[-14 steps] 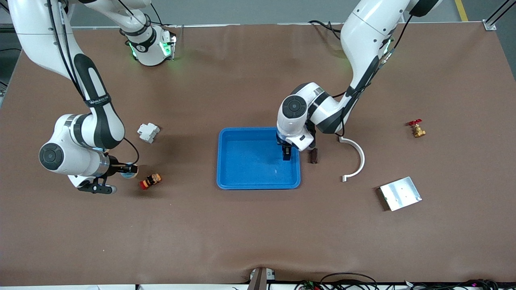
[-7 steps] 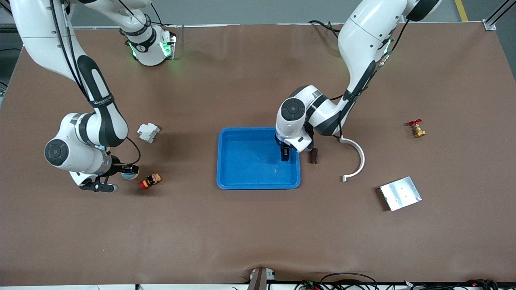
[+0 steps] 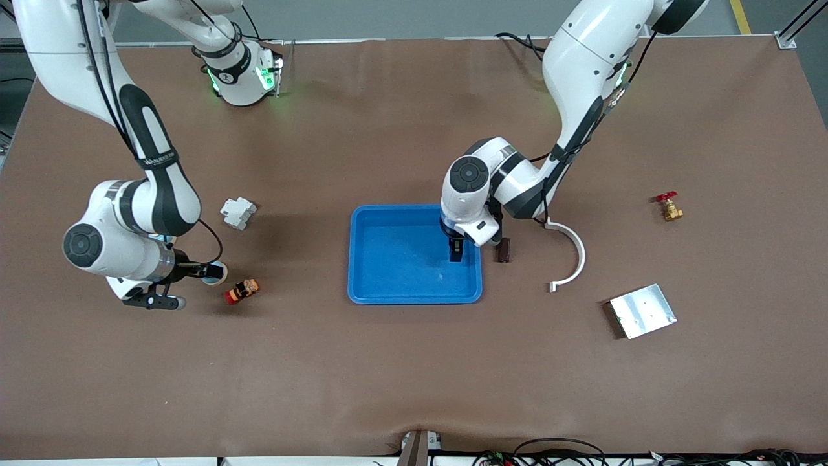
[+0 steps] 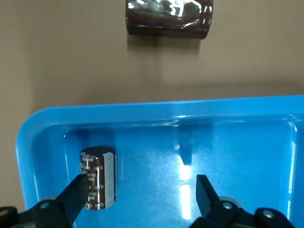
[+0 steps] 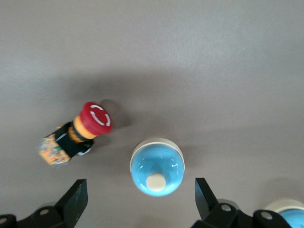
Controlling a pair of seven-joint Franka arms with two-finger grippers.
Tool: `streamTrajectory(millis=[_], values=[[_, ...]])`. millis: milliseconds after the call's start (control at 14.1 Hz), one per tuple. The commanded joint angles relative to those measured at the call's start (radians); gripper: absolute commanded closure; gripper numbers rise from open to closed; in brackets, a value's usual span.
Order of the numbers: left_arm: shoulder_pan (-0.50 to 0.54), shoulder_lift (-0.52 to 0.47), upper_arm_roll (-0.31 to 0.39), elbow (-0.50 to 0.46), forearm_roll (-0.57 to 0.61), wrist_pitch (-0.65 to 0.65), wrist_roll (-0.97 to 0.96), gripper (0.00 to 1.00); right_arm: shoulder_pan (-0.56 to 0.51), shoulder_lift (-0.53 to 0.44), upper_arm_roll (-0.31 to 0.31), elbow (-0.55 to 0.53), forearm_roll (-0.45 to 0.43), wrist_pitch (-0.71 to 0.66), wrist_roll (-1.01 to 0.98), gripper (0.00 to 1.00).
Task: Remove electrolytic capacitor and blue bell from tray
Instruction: 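Place the blue button near the first while the left grasps another capacitor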
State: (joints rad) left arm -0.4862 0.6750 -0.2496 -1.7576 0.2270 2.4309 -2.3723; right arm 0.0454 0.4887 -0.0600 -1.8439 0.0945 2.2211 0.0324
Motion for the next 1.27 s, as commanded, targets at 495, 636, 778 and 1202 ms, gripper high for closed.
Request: streamTrajectory(millis=[495, 636, 778, 1202], values=[[-0.015, 0.006, 0.007, 0.006, 0.028, 0.008, -0.024, 0.0, -0.093, -0.245, 0.025, 0.326, -0.001, -0.511, -0.014, 0.0], [-0.028, 0.008, 0.009, 0.004, 0.028, 0.01, -0.024, 0.0, -0.113, -0.255, 0.023, 0.438, -0.013, -0.651, -0.016, 0.0], [-0.029, 0.009, 0.007, 0.001, 0.028, 0.01, -0.024, 0.0, -0.142, -0.309, 0.025, 0.45, -0.067, -0.666, -0.014, 0.0], [-0.029, 0.018, 0.009, -0.002, 0.029, 0.016, -0.016, 0.03, -0.191, -0.345, 0.023, 0.437, -0.085, -0.666, -0.017, 0.0]])
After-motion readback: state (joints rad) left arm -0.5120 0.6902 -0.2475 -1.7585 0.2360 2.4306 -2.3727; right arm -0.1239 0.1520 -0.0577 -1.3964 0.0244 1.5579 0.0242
